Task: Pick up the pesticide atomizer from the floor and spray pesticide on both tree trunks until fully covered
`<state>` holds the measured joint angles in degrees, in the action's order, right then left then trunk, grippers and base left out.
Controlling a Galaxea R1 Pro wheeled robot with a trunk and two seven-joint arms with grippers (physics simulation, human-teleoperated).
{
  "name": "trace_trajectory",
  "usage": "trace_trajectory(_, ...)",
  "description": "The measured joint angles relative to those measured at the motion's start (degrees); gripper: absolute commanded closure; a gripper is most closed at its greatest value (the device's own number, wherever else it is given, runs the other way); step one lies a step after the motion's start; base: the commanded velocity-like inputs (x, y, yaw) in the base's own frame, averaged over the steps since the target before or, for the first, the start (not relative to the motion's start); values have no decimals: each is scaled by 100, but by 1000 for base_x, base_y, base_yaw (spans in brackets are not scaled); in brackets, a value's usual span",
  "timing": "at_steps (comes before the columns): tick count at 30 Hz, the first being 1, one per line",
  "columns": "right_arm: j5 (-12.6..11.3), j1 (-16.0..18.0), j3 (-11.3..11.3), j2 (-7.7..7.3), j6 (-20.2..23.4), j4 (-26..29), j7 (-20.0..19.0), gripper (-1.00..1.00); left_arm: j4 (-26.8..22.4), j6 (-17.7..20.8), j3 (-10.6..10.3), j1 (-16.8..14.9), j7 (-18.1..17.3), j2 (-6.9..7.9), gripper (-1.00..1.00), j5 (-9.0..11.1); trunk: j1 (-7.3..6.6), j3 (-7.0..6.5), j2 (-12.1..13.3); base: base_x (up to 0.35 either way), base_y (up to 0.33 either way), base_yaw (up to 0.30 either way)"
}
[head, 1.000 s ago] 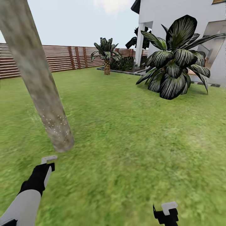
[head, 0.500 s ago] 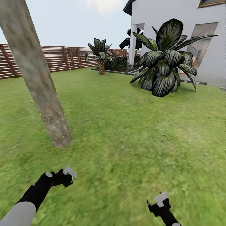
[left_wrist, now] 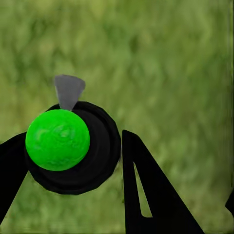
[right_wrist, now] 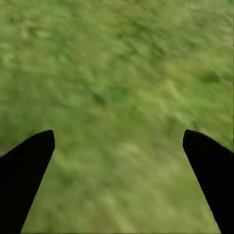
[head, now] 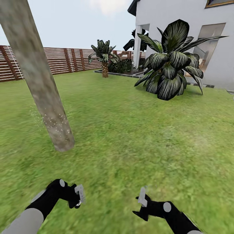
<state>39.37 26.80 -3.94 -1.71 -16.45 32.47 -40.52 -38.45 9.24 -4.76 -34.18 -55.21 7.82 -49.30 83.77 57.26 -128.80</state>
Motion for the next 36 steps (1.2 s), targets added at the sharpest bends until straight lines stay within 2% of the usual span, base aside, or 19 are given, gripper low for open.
trace_trajectory(2,-16,0,-284,90,1,3,-6,100,7,0,-249,0,-19,-41,100,28,0,0,0,0,0,0)
trace_trajectory(3,-15,0,-329,157,1,4,-7,100,13,-1,-293,0,-24,-54,100,33,0,0,0,0,0,0)
trace_trajectory(5,1,1,-392,356,0,8,-8,100,99,0,-350,0,-32,-172,100,16,0,0,0,0,0,0)
trace_trajectory(8,8,1,-413,438,1,89,-10,100,269,0,-382,0,-34,-287,100,-13,0,0,0,0,0,0)
trace_trajectory(9,8,3,-419,456,1,106,-13,100,303,0,-465,0,-34,-322,100,-11,0,0,0,0,0,0)
trace_trajectory(10,7,15,-422,507,1,130,-150,100,323,0,-674,1,-31,-361,100,5,0,0,0,0,0,0)
trace_trajectory(11,7,38,-423,550,1,183,-444,100,330,0,-831,0,-28,-407,100,20,0,0,0,0,0,0)
trace_trajectory(13,6,69,-423,593,9,447,-1000,100,333,0,-974,0,-26,-517,100,32,0,0,0,0,0,0)
trace_trajectory(17,15,79,-422,609,18,702,-1237,100,330,-49,-1042,0,-32,-666,100,2,0,0,0,0,0,0)
trace_trajectory(22,24,79,-423,611,19,718,-1256,100,329,-420,-1080,-3,-34,-811,100,-19,0,0,0,0,0,0)
trace_trajectory(23,26,79,-420,611,19,719,-1255,100,329,-430,-1160,-5,-34,-858,100,-16,0,0,0,0,0,0)
trace_trajectory(25,27,79,-420,611,17,721,-1254,100,327,-443,-1579,-8,-33,-948,100,-10,0,0,0,0,0,0)
trace_trajectory(27,27,79,-419,611,17,723,-1251,100,328,-447,-1735,-9,-27,-987,100,10,0,0,0,0,0,0)
trace_trajectory(36,27,79,-418,611,13,727,-1249,100,329,-450,-1791,-9,12,-1144,100,5,0,0,0,0,0,0)
